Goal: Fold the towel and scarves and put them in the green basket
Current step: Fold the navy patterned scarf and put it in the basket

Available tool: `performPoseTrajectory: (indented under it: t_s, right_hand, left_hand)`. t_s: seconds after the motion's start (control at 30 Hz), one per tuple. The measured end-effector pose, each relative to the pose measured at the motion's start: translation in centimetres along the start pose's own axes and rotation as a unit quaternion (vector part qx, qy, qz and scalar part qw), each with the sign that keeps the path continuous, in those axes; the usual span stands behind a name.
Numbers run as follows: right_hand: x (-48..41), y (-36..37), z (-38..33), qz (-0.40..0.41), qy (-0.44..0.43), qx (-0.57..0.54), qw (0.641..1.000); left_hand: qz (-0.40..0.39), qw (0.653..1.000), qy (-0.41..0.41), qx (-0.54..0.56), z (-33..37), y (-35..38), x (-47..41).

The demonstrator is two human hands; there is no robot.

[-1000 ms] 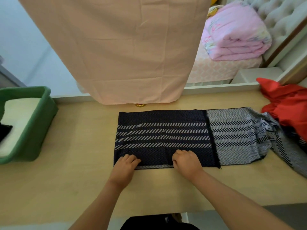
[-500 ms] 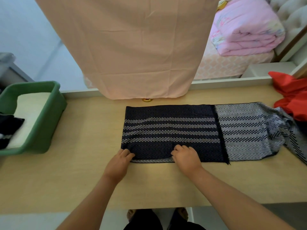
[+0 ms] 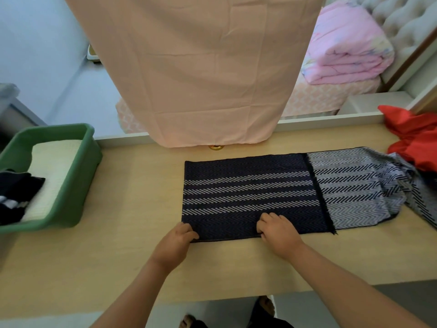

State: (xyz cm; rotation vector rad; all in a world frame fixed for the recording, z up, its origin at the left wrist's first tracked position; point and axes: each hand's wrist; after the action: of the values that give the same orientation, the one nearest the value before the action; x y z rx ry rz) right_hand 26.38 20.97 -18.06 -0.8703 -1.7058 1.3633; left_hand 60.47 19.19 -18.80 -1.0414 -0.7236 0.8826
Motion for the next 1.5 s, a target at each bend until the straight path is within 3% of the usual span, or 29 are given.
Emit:
performPoseTrajectory:
  t_s: [0.07,0.27,0.37,0.43,0.5,0.63,0.77,0.87,0.93,1.0,1.17,1.3,1.4,1.5]
  right_hand:
    - [0.1,-0.5,-0.6,-0.022,0.006,-0.007,1.000]
    - [-2.1,-1.3,-2.8,-0.004,0.057,-0.058,0.997]
    - [-3.3,-1.0,-3.9,-0.073,0.124,-0.096,0.985]
    - [-3.8,-1.0,-4.6,-0.112,0.139,-0.098,0.979]
    - [-4.3,-1.4,-5.4,-0.092,0.114,-0.092,0.985]
    - [-6.2,-2.0,-8.2,-0.087,0.024,-0.181,0.979]
    - [-8.1,-1.8,-10.3,-0.025,0.018,-0.190,0.981]
    - [-8.5,-1.3,-10.6,-0.016,0.101,-0.101,0.990]
    - [-8.6,-0.9,-10.9,-0.053,0.197,-0.078,0.976]
    - [-8.8,-0.5,-11.5,-0.098,0.261,-0.106,0.955]
    - [-10.4,-0.2,-14.3,-0.156,0.197,-0.157,0.955]
    - [-11.1,-1.7,-15.9,-0.130,0.158,-0.235,0.950]
    - [-10.2,-3.4,-14.9,-0.088,0.173,-0.244,0.950]
    - [-8.1,-4.9,-11.8,-0.058,0.211,-0.250,0.943]
  left_hand:
    - [-0.055,0.998,-0.016,-0.006,-0.2,0.0,0.3]
    - [0.044,0.999,-0.013,0.007,0.8,-0.8,-3.7]
    - [-0.054,0.995,-0.090,-0.002,0.6,-0.4,-5.5]
    - [-0.099,0.984,-0.129,-0.071,-0.4,-0.1,-5.3]
    - [-0.101,0.974,-0.166,-0.116,-1.5,-0.2,-4.2]
    - [-0.010,0.959,-0.246,-0.142,-3.8,-1.2,-1.5]
    - [0.014,0.933,-0.328,-0.144,-5.5,-2.1,-0.2]
    - [-0.003,0.963,-0.253,-0.088,-6.3,-1.5,0.1]
    - [-0.058,0.975,-0.198,-0.085,-7.1,-0.8,0.6]
    - [-0.078,0.971,-0.199,-0.108,-8.0,-0.6,1.4]
    - [-0.065,0.946,-0.291,-0.128,-10.0,-3.1,2.0]
    - [-0.098,0.915,-0.353,-0.170,-10.2,-5.9,1.1]
    - [-0.068,0.926,-0.321,-0.185,-8.9,-7.8,-0.7]
    - [-0.054,0.960,-0.245,-0.123,-5.8,-8.6,-3.5]
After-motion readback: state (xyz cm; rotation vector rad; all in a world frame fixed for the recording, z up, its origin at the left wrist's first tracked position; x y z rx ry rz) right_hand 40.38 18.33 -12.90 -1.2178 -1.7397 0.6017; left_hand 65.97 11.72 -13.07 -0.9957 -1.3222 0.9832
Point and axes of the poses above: each hand's wrist, its own x-axis away from the middle knuckle, its own y-axis out of the palm, z = x × y, and after that the axes turned 8 degrees about -y, right-handed
